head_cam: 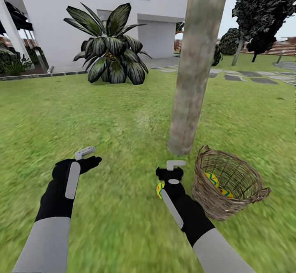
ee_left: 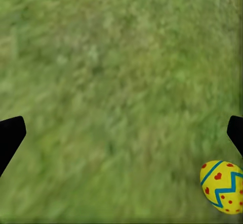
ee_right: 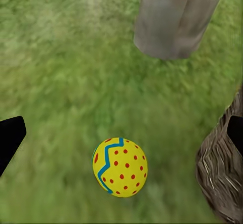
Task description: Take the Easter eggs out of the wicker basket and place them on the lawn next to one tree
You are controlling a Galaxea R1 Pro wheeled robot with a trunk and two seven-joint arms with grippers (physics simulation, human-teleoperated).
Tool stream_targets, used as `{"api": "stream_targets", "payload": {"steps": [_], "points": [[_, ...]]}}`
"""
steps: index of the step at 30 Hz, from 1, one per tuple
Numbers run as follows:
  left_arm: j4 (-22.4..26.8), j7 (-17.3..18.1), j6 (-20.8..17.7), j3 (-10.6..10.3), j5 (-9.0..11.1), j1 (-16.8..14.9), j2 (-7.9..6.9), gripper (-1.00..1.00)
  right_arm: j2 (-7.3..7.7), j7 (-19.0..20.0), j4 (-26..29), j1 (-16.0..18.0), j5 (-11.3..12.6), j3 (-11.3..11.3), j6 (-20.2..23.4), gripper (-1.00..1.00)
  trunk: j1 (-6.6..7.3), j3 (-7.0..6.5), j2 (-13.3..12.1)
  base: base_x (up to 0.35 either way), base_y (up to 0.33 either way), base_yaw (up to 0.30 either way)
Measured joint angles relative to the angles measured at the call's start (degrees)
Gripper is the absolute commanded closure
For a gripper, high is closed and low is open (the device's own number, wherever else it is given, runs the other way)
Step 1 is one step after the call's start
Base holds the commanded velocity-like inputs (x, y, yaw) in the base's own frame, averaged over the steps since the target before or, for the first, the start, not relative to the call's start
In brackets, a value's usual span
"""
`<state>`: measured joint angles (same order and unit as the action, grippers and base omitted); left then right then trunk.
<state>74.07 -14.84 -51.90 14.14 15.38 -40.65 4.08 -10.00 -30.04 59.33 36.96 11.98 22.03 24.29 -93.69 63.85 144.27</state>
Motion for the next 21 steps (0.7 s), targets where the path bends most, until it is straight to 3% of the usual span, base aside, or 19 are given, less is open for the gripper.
{"api": "stream_targets", "payload": {"steps": [16,21], "points": [[-6.07,-0.35,0.33,-0.01,-0.1,0.0,0.1,-1.0,0.0,0.13,5.51,-2.94,0.07,0.42,0.35,-1.0,0.41,-3.64,-0.22,0.0,0.0,0.0],[-6.65,-0.28,0.4,0.01,-0.15,0.0,0.1,-1.0,0.0,0.11,10.03,-3.18,-0.08,0.16,3.93,-1.0,0.54,-4.75,-0.28,0.0,0.0,0.0]]}}
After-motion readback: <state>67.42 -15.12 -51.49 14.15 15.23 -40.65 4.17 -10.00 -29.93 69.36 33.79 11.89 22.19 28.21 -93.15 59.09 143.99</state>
